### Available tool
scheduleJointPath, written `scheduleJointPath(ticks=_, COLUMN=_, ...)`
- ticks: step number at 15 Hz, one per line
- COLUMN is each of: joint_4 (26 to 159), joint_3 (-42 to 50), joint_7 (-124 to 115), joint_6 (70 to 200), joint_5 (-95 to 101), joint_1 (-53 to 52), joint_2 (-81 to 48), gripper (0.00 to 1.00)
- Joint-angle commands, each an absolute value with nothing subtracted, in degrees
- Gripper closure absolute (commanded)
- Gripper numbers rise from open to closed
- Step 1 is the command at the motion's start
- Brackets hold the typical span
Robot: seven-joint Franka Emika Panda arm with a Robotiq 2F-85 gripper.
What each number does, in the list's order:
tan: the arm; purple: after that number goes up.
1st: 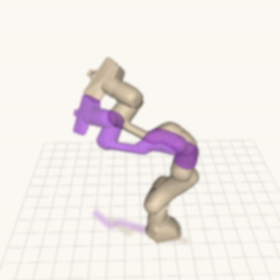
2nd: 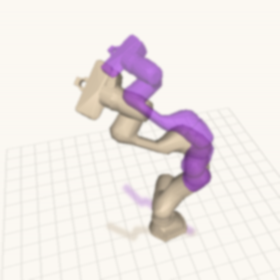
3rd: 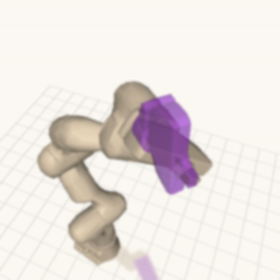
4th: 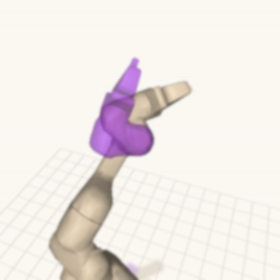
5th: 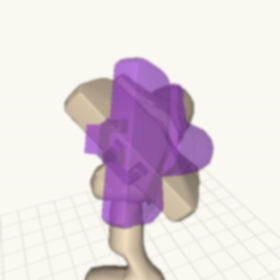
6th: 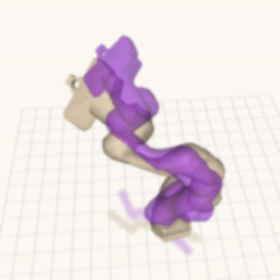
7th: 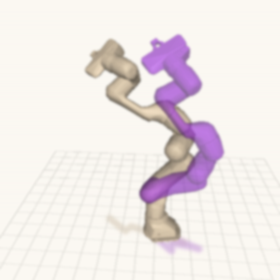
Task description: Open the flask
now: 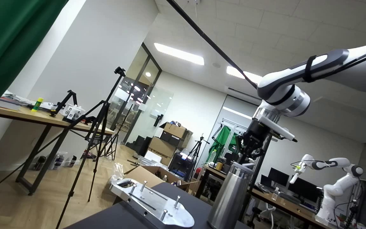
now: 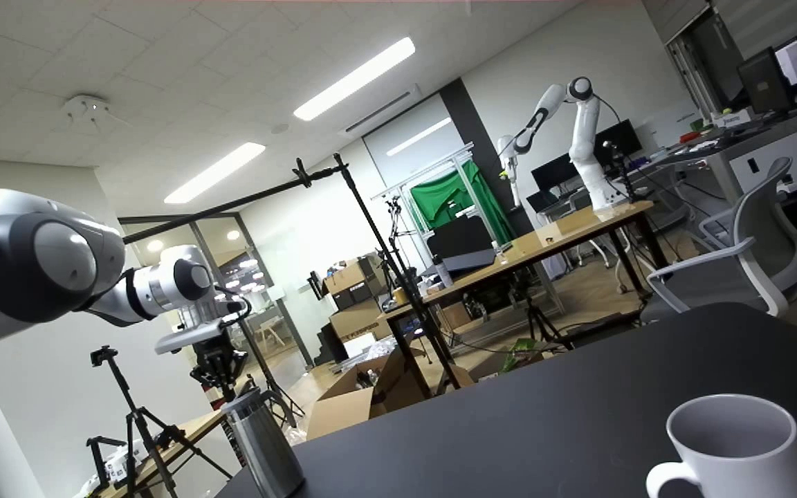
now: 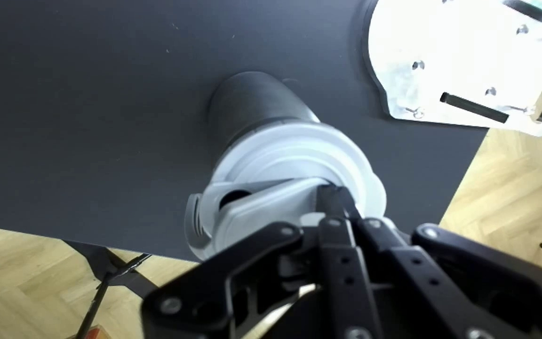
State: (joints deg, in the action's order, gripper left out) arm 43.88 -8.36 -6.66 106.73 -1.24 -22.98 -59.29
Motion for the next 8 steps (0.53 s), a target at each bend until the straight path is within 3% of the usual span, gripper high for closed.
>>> scheduleJointPath(ticks=1, joint_4=40.7, joint_3=-7.3, joint_7=-8.5, joint_6=105.0, joint_5=-0.4, joint_1=-23.6, joint_2=-60.9, gripper=1.0)
scheduleJointPath(ticks=8, joint_4=41.1, joint_3=-6.3, joint_7=-8.7, joint_6=103.4, joint_5=-0.6, joint_1=-22.7, joint_2=-56.0, gripper=1.0)
